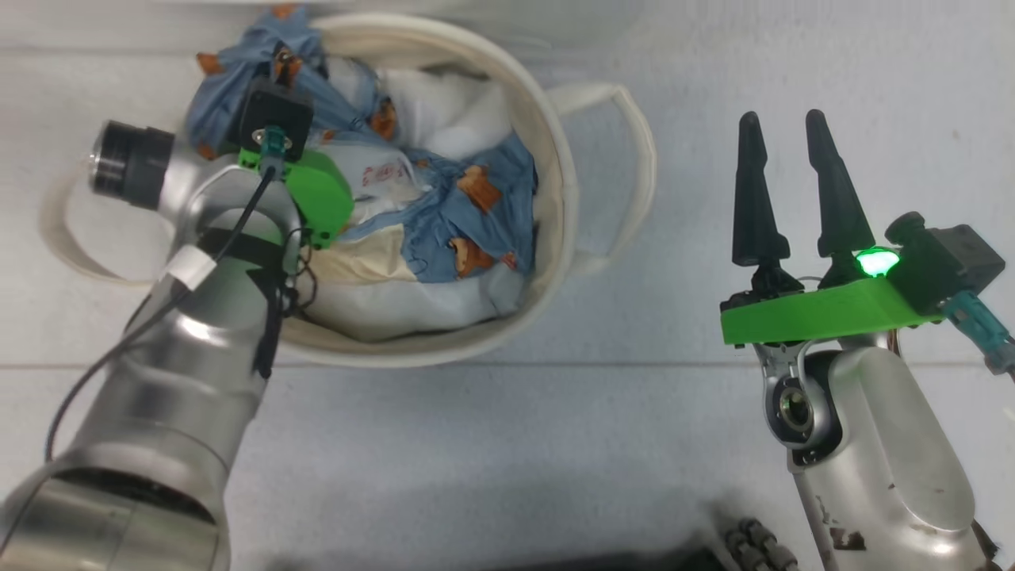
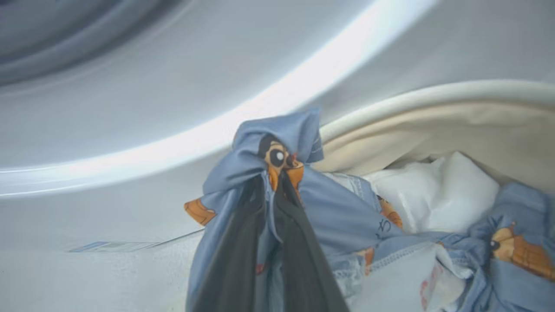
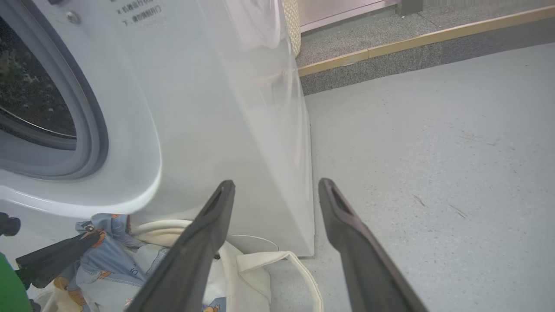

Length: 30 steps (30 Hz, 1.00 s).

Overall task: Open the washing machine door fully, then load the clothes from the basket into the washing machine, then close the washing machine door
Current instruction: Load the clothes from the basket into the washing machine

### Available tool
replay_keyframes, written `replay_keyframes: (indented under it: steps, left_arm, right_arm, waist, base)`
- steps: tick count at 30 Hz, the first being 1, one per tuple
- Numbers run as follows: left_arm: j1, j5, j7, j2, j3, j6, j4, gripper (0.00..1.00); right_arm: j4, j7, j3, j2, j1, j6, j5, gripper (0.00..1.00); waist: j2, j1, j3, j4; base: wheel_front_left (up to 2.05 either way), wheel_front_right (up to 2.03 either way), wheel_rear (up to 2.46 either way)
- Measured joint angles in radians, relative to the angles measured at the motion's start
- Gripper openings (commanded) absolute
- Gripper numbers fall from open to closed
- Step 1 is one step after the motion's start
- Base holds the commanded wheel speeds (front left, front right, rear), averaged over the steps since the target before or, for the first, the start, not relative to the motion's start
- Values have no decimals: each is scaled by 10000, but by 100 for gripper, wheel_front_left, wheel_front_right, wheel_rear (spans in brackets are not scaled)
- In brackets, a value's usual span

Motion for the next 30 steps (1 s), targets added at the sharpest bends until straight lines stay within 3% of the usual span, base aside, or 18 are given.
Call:
replay_keyframes:
  steps: [8, 18, 25, 30]
  left_arm:
    - [1565, -631, -27, 17, 240, -209, -3509, 0]
    - [4540, -1216, -29, 548, 1425, -623, -7875, 0]
    - [6743, -1304, -31, 623, 2048, -1212, -10090, 0]
    - [7912, -1304, -29, 468, 2591, -1409, -10953, 0]
  right_arm:
    - [247, 0, -56, -2, 300, 0, 121, 100]
    - [591, 0, 0, 0, 1341, 0, 502, 100]
    - [717, 0, -13, 0, 1990, 0, 681, 100]
    - [782, 0, -10, 0, 2250, 0, 767, 100]
  waist:
    - [0, -1, -1435, 309]
    - [1, -1, -3595, 608]
    - [1, -2, -4814, 630]
    - [1, -2, -5336, 634]
  base:
    - [0, 0, 0]
    - [0, 0, 0]
    - [0, 0, 0]
    - [0, 0, 0]
